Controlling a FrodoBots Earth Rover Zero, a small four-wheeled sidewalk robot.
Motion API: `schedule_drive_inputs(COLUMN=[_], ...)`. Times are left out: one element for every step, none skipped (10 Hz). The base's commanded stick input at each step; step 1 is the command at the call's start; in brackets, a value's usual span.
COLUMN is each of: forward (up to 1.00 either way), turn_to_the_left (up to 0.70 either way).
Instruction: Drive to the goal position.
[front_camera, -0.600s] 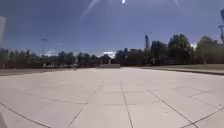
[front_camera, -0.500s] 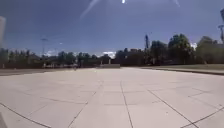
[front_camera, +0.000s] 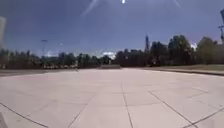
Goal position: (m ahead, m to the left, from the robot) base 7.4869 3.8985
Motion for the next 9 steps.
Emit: schedule_drive_inputs(forward=[0.70,0.70,0.70,0.70,0.70,0.70,0.70,0.70,0.70], turn_to_the_left=[0.00,0.00,0.00,0.00,0.00,0.00,0.03,0.09,0.17])
